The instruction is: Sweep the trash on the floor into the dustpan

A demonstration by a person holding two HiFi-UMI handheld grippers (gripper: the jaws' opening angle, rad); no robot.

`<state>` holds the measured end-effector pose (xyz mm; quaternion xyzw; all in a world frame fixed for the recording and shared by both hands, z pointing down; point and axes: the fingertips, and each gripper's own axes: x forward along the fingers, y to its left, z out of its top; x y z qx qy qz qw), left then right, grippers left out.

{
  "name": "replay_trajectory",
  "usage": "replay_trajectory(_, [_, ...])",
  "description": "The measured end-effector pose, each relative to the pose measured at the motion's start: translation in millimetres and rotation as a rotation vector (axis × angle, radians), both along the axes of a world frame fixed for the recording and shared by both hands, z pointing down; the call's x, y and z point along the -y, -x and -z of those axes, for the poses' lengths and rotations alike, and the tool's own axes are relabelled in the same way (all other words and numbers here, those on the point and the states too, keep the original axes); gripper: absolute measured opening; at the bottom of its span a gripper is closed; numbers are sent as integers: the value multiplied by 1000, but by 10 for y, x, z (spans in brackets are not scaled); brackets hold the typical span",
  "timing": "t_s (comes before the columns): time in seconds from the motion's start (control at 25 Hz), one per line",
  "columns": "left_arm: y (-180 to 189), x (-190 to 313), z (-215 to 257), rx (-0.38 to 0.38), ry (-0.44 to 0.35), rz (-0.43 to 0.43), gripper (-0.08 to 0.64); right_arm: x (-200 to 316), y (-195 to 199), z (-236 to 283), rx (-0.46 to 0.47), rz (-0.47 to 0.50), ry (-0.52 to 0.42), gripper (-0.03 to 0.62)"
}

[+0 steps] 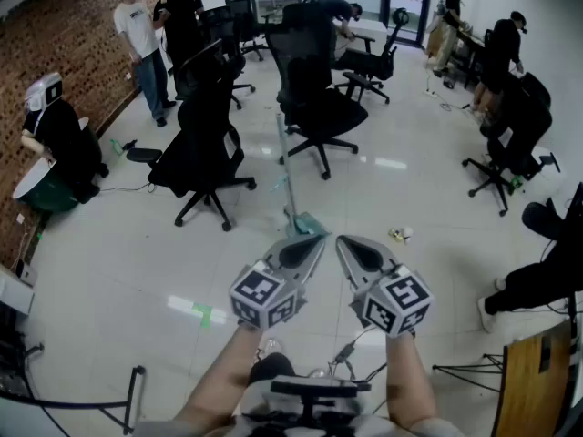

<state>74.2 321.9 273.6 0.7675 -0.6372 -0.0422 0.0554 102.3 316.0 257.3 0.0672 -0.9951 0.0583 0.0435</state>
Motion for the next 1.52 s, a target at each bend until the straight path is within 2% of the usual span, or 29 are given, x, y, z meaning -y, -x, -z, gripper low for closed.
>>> replay_trajectory(0.48, [1170,206,-304,23,67,-15,6,310,1014,-145,-51,-81,10,8])
replay_trajectory(0.72, [1613,474,-436,5,95,18,6,600,1407,-210,-81,-67,24,8])
replay_trajectory(0.88, [1850,816,-477,1,97,58,6,924,1719,-214,-81,-9,14,8])
replay_trajectory(1.08, [2110,1277,-635,-12,131,158,6,1409,2008,-246,-64,107,26,8])
replay_trajectory(1.36, [2464,1792,-817,29,217,282,6,2065,2357,-325,-88,226,41,8])
replay_trajectory(1.52, [2641,1947,-1000,17,277,322,6,2255,2526,-392,-119,258,46,8])
